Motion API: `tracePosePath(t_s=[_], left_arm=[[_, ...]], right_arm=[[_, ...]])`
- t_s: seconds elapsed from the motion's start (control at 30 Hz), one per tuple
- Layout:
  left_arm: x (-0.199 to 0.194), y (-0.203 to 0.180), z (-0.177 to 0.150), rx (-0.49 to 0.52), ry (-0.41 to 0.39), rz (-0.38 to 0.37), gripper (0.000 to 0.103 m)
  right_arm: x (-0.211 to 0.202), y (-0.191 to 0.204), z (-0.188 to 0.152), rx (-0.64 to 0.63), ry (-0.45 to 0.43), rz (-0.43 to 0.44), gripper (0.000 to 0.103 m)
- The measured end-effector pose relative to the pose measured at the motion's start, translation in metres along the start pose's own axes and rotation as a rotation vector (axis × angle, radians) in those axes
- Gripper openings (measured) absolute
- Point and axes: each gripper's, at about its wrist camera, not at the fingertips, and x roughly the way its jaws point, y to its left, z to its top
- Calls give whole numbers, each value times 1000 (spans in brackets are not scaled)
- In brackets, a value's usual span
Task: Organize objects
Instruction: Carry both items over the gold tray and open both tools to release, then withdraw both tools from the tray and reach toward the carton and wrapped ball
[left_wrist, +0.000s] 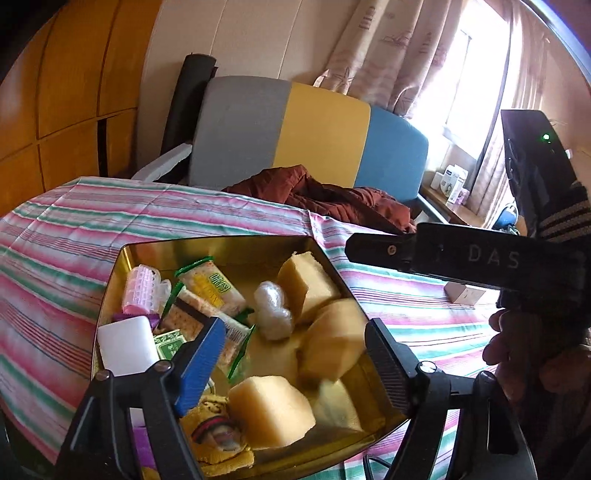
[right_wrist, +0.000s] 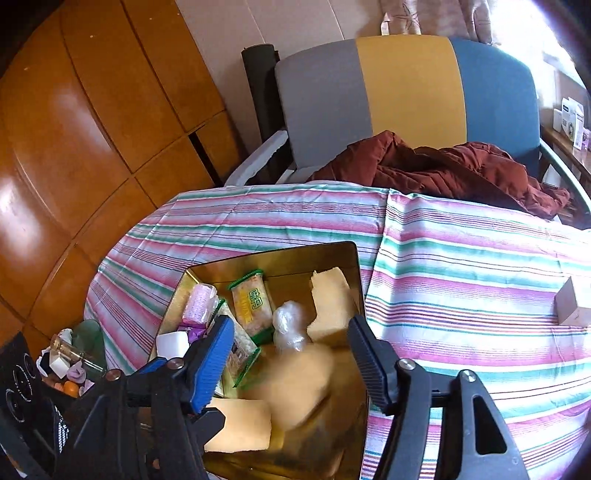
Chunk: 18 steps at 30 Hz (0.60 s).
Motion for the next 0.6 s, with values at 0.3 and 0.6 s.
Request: tracePosePath(t_s=[0.3,0.6], left_arm=[[-9,13,-12,-13,-7,106,83],[-24,29,-17,-16,-33,230,86]], right_arm=[[1,11,-14,-56,15,-36,83],[-3,19,-38,-93,1,-111,84]])
